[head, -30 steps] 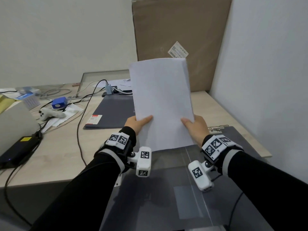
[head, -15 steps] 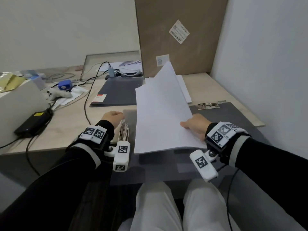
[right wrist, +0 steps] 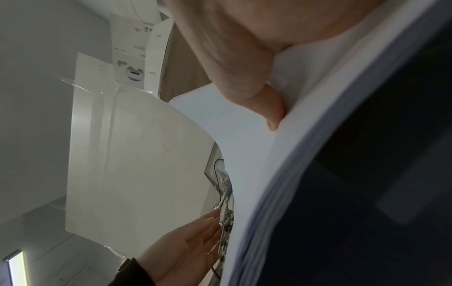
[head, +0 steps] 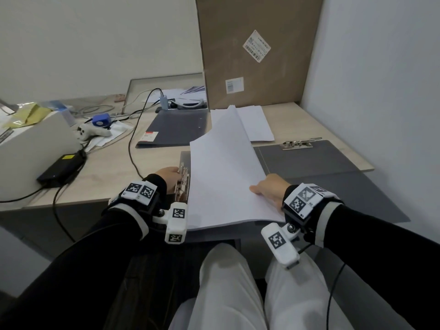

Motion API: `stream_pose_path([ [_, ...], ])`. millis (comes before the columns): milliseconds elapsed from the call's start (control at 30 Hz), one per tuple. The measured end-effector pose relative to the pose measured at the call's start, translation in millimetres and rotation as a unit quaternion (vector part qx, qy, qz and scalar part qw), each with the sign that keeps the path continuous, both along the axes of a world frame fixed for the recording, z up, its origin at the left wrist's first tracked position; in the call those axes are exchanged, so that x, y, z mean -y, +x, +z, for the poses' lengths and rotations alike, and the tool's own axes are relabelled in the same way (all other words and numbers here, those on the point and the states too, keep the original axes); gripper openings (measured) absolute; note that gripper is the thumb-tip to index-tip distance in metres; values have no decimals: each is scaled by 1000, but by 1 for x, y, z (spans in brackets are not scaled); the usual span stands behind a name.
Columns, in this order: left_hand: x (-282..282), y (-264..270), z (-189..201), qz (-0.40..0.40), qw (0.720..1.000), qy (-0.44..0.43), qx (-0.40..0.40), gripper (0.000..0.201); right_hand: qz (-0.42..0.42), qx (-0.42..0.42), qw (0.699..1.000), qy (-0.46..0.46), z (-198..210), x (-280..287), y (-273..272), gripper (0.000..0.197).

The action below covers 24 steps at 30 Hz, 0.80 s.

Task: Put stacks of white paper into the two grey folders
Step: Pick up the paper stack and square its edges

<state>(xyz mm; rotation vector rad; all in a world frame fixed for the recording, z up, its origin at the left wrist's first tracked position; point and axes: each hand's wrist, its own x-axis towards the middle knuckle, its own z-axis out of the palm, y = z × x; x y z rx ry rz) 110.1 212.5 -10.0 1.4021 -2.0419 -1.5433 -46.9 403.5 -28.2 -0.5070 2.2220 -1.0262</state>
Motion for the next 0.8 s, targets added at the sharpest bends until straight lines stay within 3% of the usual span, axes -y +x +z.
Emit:
stream_pose_path([
  [367, 11, 6, -7, -50, 998, 13, -23, 37, 20, 13, 1000, 6, 0, 0, 1, 41],
  [600, 11, 8, -3, -87, 995, 42, -22, 32, 37, 2, 999, 33, 1, 2, 5, 43],
  [800, 11, 9, 0, -104, 994, 40, -7, 49, 51, 1, 998, 44, 1, 2, 7, 45],
])
